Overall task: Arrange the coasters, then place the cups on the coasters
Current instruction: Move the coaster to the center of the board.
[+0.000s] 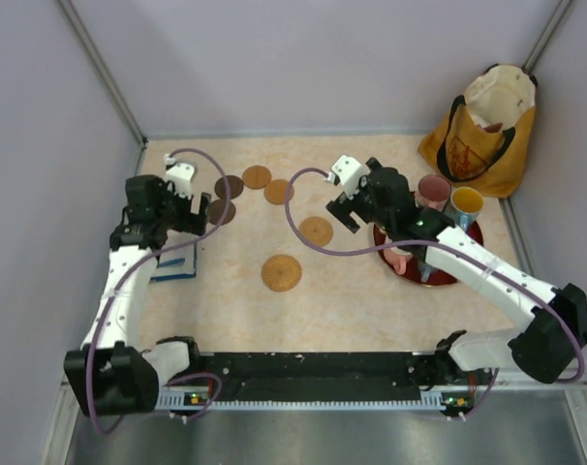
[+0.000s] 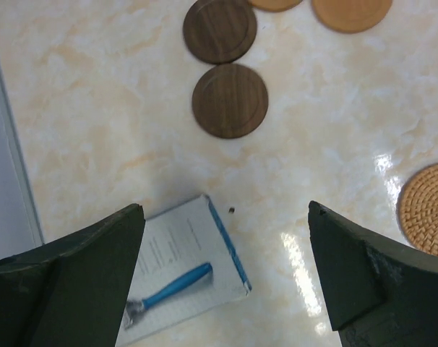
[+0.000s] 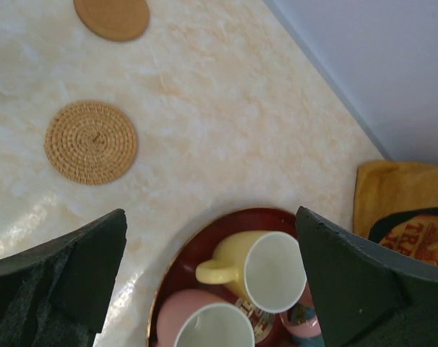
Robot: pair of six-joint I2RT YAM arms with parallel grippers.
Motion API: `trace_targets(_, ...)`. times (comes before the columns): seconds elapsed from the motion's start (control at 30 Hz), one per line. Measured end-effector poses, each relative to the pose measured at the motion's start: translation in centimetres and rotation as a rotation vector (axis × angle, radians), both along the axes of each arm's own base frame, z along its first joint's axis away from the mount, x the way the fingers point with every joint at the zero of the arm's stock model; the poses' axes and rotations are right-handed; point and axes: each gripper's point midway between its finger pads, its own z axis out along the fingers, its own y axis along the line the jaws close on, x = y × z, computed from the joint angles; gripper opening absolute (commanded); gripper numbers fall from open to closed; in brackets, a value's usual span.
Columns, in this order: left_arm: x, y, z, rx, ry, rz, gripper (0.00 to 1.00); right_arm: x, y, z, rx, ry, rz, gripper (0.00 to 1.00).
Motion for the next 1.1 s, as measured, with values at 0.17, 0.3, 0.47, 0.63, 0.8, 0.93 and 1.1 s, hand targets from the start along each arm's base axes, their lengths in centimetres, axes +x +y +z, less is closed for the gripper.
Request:
trace_targets(0.17,3.8,-5.4,-1.0,0.094,0.049,-0.138,0.98,-2.2,-2.8,-1.1,-0.014,0.031,-0.01,0.99)
trace_targets(0.3,7.0,-9.6,-2.7,0.159,0.104,-0.222,0.98,-3.2,-3.7,-1.7,0.009,0.047,0.013,0.99)
trace_targets(0.47,11.9,-13.1,-4.1,0.229,0.141,-0.241,0.98,-3.1,-4.1,-3.7,-0.004,0.083,0.012,0.99)
trace_targets(0.63,16.2,-15.8,-4.9,0.314,0.127,-0.225,0.99,-3.2,-4.0,-5.7,-0.021,0.115,0.021,0.99)
trace_targets(0.8,18.9,-17.5,-7.4,0.418,0.137,-0.19,0.98,-3.0,-4.0,-5.7,-0.013,0.106,0.017,0.99)
trace_targets(0.93,19.2,-17.8,-9.9,0.47,0.179,-0.18,0.99,-2.6,-4.2,-5.4,-0.005,0.094,0.007,0.99)
trace_targets(1.1,19.5,-17.3,-11.4,0.517,0.209,-0.163,0.98,-2.4,-4.2,-5.3,0.002,0.083,0.007,0.99)
